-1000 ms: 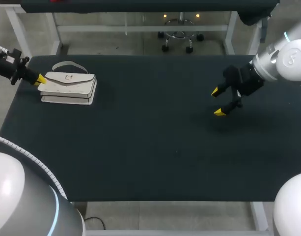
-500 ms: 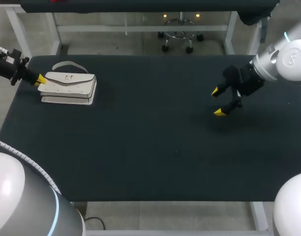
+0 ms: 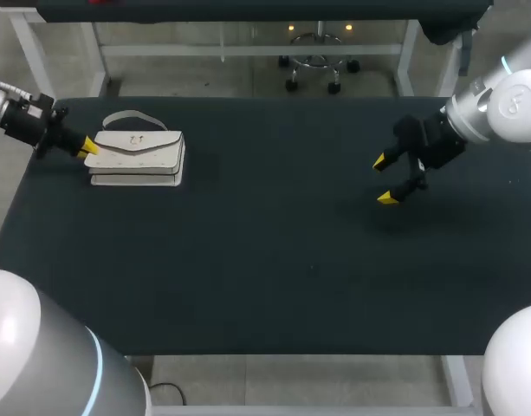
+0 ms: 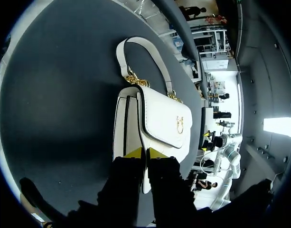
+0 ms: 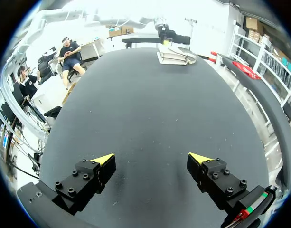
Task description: Pick up the bag, open it, inspect its contents, close it, and place it on the opposite side
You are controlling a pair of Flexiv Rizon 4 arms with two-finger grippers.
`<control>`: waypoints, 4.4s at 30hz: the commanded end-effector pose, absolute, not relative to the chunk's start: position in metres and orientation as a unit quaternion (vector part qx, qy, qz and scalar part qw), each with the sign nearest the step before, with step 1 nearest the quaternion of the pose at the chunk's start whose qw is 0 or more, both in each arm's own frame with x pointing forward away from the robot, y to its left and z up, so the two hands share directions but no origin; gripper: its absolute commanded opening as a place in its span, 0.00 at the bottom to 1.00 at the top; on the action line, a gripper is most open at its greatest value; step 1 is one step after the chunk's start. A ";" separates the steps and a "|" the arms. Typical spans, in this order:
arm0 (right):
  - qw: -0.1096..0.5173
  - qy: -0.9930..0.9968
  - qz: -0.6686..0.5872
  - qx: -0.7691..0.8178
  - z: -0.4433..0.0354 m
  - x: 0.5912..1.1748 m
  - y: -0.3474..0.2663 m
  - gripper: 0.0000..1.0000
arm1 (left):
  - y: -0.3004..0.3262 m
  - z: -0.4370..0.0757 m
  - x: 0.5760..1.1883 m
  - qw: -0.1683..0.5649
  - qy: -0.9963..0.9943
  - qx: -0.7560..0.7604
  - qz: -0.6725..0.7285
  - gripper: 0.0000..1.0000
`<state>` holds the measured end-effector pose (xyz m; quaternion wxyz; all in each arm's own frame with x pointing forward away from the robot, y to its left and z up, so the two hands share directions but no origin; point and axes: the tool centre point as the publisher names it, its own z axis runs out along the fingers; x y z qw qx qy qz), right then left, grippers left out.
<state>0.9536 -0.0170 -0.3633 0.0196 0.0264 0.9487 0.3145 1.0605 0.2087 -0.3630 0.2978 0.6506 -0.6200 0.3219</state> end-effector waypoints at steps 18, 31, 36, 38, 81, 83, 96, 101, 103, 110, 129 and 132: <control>0.020 0.949 0.315 0.026 -0.364 0.953 -0.017 1.00 | 0.123 -0.361 1.031 0.262 -0.612 0.636 0.390 0.00; 0.020 0.949 0.315 0.026 -0.364 0.953 -0.017 1.00 | 0.087 -0.362 1.017 0.280 -0.625 0.619 0.386 0.00; 0.020 0.949 0.315 0.026 -0.364 0.953 -0.017 1.00 | 0.075 -0.361 1.013 0.290 -0.636 0.605 0.382 0.00; 0.020 0.949 0.315 0.026 -0.364 0.953 -0.017 1.00 | 0.070 -0.362 1.013 0.299 -0.638 0.599 0.380 0.00; 0.020 0.949 0.315 0.026 -0.364 0.953 -0.017 1.00 | 0.039 -0.357 1.004 0.370 -0.658 0.575 0.317 0.26; 0.020 0.949 0.315 0.026 -0.364 0.953 -0.017 1.00 | 0.038 -0.359 1.006 0.375 -0.659 0.574 0.309 0.29; 0.020 0.949 0.315 0.026 -0.364 0.953 -0.017 1.00 | 0.032 -0.363 1.009 0.393 -0.659 0.570 0.295 0.23; 0.020 0.949 0.315 0.026 -0.364 0.953 -0.017 1.00 | 0.030 -0.364 1.006 0.395 -0.662 0.568 0.288 0.22; 0.020 0.949 0.315 0.026 -0.364 0.953 -0.017 1.00 | 0.029 -0.363 1.004 0.392 -0.665 0.566 0.289 0.20; 0.020 0.949 0.315 0.026 -0.364 0.953 -0.017 1.00 | 0.028 -0.363 1.003 0.391 -0.667 0.566 0.288 0.07; 0.020 0.949 0.315 0.026 -0.364 0.953 -0.017 1.00 | 0.024 -0.364 0.995 0.398 -0.660 0.569 0.288 0.00; 0.020 0.949 0.315 0.026 -0.364 0.953 -0.017 1.00 | 0.024 -0.364 0.995 0.398 -0.660 0.569 0.288 0.00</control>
